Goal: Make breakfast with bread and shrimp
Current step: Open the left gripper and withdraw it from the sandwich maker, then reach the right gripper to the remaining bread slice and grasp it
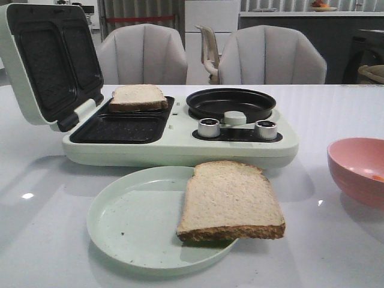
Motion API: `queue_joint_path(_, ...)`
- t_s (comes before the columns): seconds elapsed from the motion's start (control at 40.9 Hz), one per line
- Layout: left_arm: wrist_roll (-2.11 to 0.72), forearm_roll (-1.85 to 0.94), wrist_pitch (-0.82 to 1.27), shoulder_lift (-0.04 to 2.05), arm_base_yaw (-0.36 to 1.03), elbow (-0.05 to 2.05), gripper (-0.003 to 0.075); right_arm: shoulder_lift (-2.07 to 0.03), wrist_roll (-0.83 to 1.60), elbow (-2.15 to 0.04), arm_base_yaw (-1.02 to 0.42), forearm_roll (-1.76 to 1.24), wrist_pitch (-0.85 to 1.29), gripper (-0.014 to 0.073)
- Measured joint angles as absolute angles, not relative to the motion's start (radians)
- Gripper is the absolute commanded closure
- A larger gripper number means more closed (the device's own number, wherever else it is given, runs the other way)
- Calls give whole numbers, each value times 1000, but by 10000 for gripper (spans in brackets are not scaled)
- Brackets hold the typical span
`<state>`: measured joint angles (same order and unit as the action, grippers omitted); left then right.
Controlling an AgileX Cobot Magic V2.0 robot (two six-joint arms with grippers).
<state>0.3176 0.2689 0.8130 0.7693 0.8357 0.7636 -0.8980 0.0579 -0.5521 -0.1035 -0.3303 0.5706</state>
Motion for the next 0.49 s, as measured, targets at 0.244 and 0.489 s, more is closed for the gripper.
queue_joint_path(0.244,318,276,769,771,836,764,232,-1109,82,-556,-296,-492,534,-8)
queue_joint_path(0.489,318,286,757,771,836,764,232,-1368,84,-655,-331,-563,523,-8)
